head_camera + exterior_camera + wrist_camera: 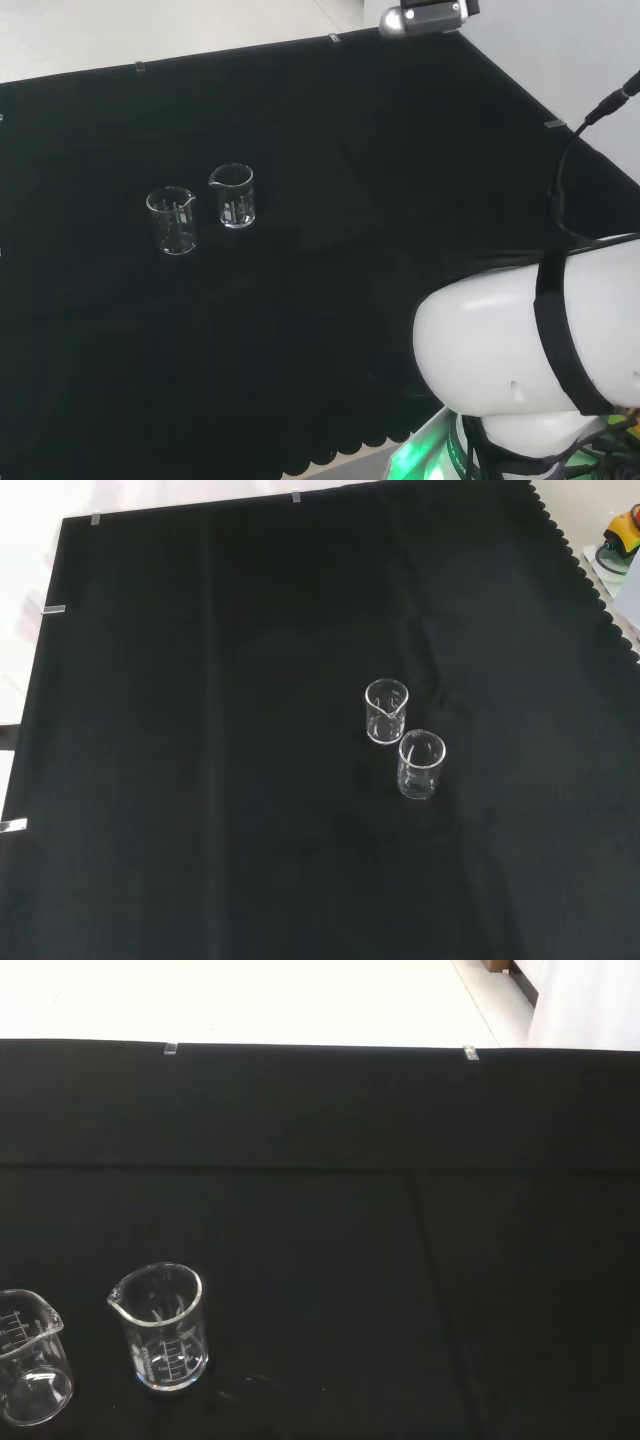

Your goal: Pick up the beaker on the right.

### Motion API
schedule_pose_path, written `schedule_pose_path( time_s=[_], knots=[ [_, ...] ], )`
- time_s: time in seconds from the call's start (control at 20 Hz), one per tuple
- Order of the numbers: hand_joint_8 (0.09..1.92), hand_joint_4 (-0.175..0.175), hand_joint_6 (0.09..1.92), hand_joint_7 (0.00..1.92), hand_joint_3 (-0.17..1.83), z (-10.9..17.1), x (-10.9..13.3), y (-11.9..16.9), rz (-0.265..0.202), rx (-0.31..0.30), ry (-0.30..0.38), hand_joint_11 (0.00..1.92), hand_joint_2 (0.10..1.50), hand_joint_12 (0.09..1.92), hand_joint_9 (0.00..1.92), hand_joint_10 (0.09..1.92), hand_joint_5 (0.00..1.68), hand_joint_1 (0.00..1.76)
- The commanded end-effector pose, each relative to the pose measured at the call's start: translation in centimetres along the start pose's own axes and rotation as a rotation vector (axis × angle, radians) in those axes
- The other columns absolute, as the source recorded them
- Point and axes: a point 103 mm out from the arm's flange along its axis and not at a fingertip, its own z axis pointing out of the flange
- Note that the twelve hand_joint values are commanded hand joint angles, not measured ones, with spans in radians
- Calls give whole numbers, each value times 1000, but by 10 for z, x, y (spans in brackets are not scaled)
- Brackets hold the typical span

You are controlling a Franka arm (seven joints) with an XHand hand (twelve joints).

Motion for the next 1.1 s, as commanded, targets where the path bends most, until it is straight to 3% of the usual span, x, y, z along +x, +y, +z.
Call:
schedule_pose_path(
  time_s=[0.05,1.1],
  knots=[
    [473,-37,87,15,774,7,5,3,1,4,17,0,1073,905,55,615,112,0],
    [588,-54,87,54,939,66,-1,39,-10,36,123,0,682,1020,130,676,147,471]
  ],
)
